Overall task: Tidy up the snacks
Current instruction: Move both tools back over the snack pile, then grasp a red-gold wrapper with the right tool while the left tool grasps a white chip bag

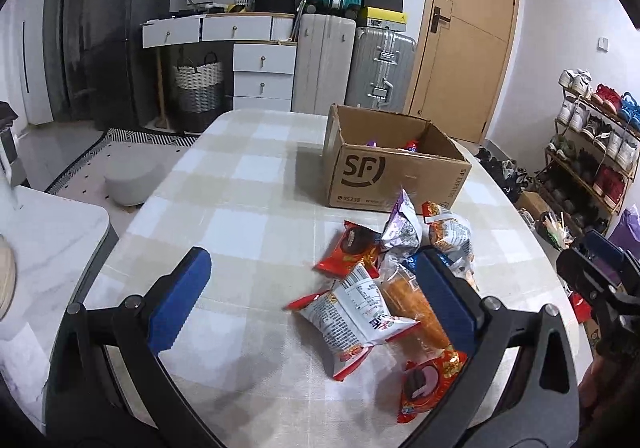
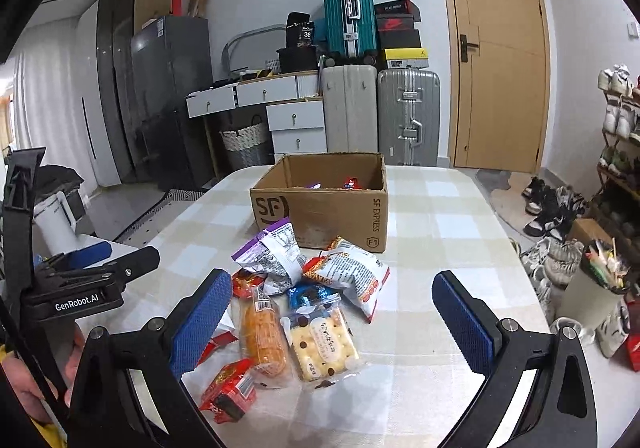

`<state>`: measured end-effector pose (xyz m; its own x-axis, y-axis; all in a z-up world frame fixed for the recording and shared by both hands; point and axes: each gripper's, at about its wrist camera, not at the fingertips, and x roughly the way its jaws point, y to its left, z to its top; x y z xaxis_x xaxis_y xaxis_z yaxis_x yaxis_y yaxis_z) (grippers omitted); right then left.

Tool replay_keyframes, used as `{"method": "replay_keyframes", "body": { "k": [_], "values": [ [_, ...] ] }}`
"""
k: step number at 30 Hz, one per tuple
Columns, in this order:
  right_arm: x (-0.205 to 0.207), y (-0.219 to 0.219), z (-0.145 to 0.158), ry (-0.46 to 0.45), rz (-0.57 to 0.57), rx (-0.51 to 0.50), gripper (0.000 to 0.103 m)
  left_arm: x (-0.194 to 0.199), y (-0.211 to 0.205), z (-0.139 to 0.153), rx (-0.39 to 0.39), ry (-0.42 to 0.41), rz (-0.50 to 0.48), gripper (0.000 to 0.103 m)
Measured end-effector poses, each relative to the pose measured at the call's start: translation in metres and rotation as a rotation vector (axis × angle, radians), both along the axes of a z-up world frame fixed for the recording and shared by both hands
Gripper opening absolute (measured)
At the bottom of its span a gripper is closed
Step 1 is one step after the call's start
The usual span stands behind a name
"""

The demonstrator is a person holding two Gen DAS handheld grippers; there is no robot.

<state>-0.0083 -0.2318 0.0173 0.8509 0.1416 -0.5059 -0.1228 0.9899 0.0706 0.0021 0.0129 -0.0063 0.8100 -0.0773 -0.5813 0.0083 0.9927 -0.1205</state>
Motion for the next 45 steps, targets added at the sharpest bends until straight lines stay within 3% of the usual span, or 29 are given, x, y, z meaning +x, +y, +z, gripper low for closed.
{"method": "replay_keyframes", "body": {
  "k": [11,16,19,25,30,33,45],
  "values": [
    [0.013,-0.008,-0.014,0.075,-0.01,0.048,0.102,-0.001,0.009,-0.003,0.007,-0.01,0.035,0.101],
    [0.027,-0.003,-0.029,0.173,0.053,0.079,0.102,0.001,0.011,-0.006,0.007,0.0,0.024,0.101],
    [0.031,0.003,-0.038,0.219,0.085,0.098,0.102,0.006,0.013,-0.012,0.013,0.032,0.017,0.101],
    [0.039,0.018,-0.066,0.39,0.181,0.194,0.102,0.023,0.027,-0.033,-0.047,0.161,0.026,0.101],
    [0.039,0.034,-0.077,0.449,0.205,0.17,0.102,0.03,0.041,-0.043,-0.117,0.212,0.054,0.101],
    [0.037,0.044,-0.083,0.469,0.209,0.138,0.101,0.03,0.04,-0.044,-0.105,0.204,0.055,0.101],
    [0.04,0.076,-0.114,0.598,0.26,0.115,0.04,0.029,0.033,-0.043,-0.071,0.205,0.038,0.101]
  ]
}}
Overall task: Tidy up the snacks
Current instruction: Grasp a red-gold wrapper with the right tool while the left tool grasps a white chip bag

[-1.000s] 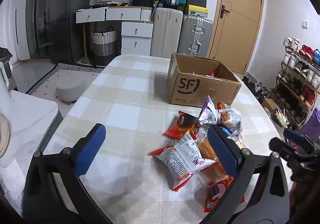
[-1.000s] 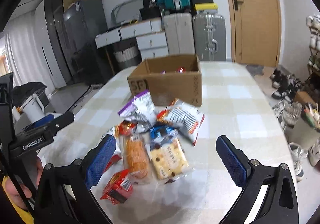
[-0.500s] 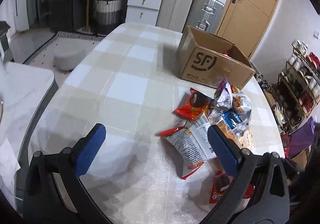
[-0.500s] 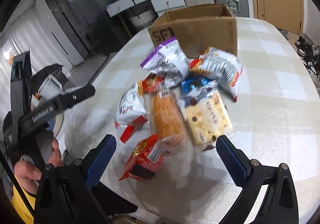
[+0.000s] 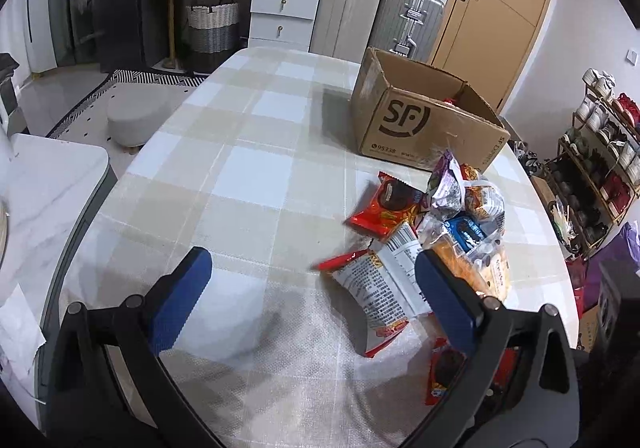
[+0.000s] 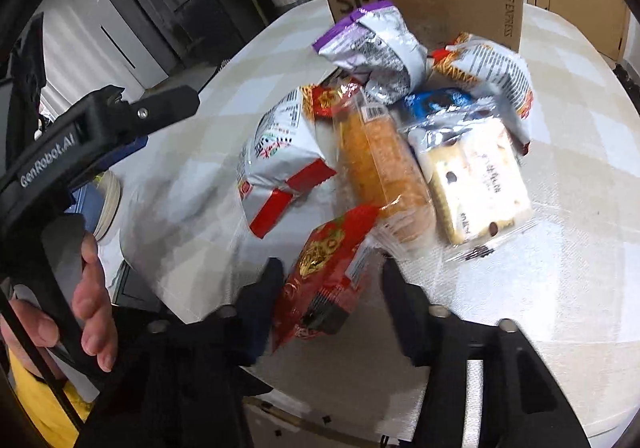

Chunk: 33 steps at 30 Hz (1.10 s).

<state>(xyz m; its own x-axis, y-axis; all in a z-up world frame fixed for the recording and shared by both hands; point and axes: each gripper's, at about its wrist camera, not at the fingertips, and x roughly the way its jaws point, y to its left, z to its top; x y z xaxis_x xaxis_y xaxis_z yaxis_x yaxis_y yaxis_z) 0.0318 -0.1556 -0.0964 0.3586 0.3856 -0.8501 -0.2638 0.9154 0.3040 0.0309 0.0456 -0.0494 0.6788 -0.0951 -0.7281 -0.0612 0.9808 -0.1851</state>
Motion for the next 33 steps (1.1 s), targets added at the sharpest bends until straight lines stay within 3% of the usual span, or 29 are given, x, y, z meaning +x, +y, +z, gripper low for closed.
{"method": "replay_keyframes", "body": {
  "k": [2,4,10,20,23,28,33],
  "values": [
    [0.001,0.001,-0.004,0.012,-0.005,-0.01,0.03,-0.001,0.0,-0.001,0.0,0.003,-0.001,0.101],
    [0.0,0.001,-0.004,0.006,-0.012,-0.006,0.026,0.0,0.0,-0.002,0.002,0.01,-0.001,0.101],
    [-0.006,-0.015,0.01,-0.045,-0.037,0.021,0.025,0.003,0.003,-0.007,-0.007,0.034,0.004,0.101],
    [-0.014,-0.048,0.037,-0.114,-0.09,0.153,0.025,0.013,-0.008,-0.027,-0.031,0.108,-0.023,0.099],
    [-0.015,-0.055,0.041,-0.122,-0.102,0.167,0.025,0.02,-0.015,-0.037,-0.068,0.149,-0.035,0.099],
    [-0.017,-0.059,0.047,-0.121,-0.102,0.195,0.025,0.029,-0.019,-0.052,-0.206,0.21,-0.007,0.099],
    [-0.022,-0.058,0.048,-0.124,-0.093,0.206,0.025,0.031,-0.033,-0.054,-0.23,0.209,-0.001,0.099]
  ]
}}
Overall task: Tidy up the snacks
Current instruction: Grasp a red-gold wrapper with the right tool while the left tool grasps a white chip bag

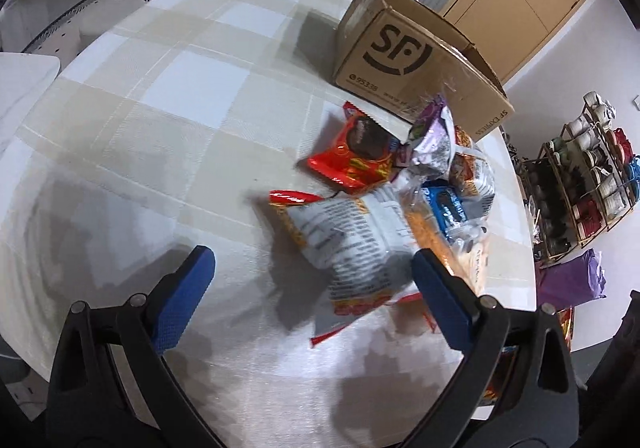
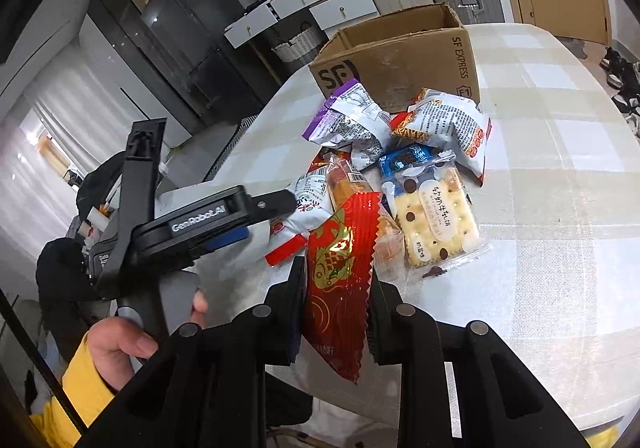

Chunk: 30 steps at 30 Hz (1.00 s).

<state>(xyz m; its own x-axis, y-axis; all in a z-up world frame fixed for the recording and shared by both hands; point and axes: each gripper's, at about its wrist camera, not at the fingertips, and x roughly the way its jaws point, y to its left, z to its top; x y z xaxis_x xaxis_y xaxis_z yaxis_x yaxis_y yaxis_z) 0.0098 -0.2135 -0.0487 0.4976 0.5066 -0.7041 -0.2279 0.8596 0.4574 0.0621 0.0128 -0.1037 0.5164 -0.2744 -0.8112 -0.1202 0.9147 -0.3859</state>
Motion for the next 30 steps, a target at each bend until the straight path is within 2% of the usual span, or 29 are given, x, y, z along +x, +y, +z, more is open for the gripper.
{"method": "replay_keyframes", "body": {
  "k": [2,9,12,15,17,18,19,23,24,30],
  "values": [
    [-0.001,-0.003,0.001,0.002,-0.005,0.008,0.025,-0.001,-0.005,0.003,-0.004,-0.016,0.003,0.099],
    [-0.001,-0.009,0.001,0.007,-0.019,0.028,0.025,0.005,-0.021,-0.004,0.027,0.022,-0.03,0.099],
    [-0.002,-0.008,0.001,0.006,-0.019,0.022,0.025,0.007,-0.023,-0.009,0.007,0.036,-0.028,0.098],
    [-0.001,-0.006,0.001,0.006,-0.017,0.017,0.025,0.008,-0.027,-0.013,-0.01,0.054,-0.054,0.088],
    [0.0,-0.007,0.001,0.006,-0.017,0.016,0.025,0.007,-0.03,-0.012,0.007,0.044,-0.075,0.071],
    [0.0,-0.007,0.001,0.007,-0.018,0.016,0.025,0.007,-0.031,-0.012,-0.016,0.044,-0.095,0.061],
    [0.0,-0.007,0.0,0.008,-0.02,0.015,0.025,0.007,-0.031,-0.012,-0.033,0.042,-0.11,0.054],
    [0.0,-0.009,0.0,0.014,-0.029,0.013,0.025,0.004,-0.028,-0.01,-0.041,0.036,-0.125,0.049],
    [0.001,-0.009,-0.001,0.016,-0.029,0.012,0.025,0.003,-0.027,-0.01,-0.044,0.034,-0.13,0.043],
    [0.002,-0.008,-0.003,0.014,-0.036,-0.002,0.025,-0.006,-0.019,-0.001,0.002,0.0,-0.161,0.04]
  ]
}}
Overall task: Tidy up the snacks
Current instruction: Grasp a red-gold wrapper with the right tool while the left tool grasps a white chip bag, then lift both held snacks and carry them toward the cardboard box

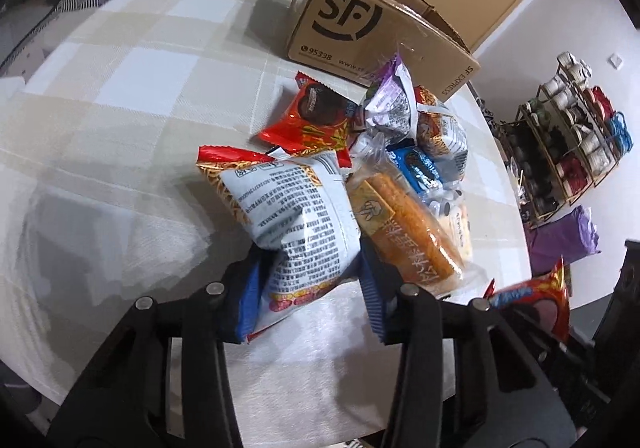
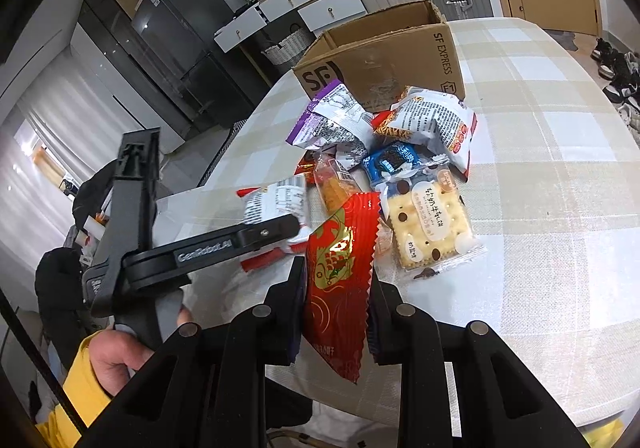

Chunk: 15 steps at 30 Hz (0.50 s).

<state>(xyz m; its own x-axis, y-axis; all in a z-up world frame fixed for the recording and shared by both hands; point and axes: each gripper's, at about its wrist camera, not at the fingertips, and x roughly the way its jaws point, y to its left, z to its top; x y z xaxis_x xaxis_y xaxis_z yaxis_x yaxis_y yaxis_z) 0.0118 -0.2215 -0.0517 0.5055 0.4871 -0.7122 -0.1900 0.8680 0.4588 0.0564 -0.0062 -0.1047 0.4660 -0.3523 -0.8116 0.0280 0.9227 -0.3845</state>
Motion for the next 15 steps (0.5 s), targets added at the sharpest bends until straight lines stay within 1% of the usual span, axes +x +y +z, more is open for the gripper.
{"method": "replay_keyframes", "body": {
  "k": [5,8,11,15],
  "values": [
    [0.002,-0.003,-0.001,-0.004,-0.024,-0.004,0.025,-0.008,0.017,0.012,0.019,-0.047,0.006,0.04],
    [0.001,-0.006,0.002,-0.013,-0.043,-0.003,0.025,-0.015,0.024,0.022,0.046,-0.1,0.007,0.04],
    [-0.002,-0.009,0.01,-0.053,-0.054,0.023,0.025,-0.024,0.028,0.035,0.095,-0.157,0.006,0.04],
    [-0.007,-0.009,0.023,-0.126,-0.069,0.02,0.025,-0.034,0.029,0.047,0.133,-0.209,-0.001,0.04]
  ]
}}
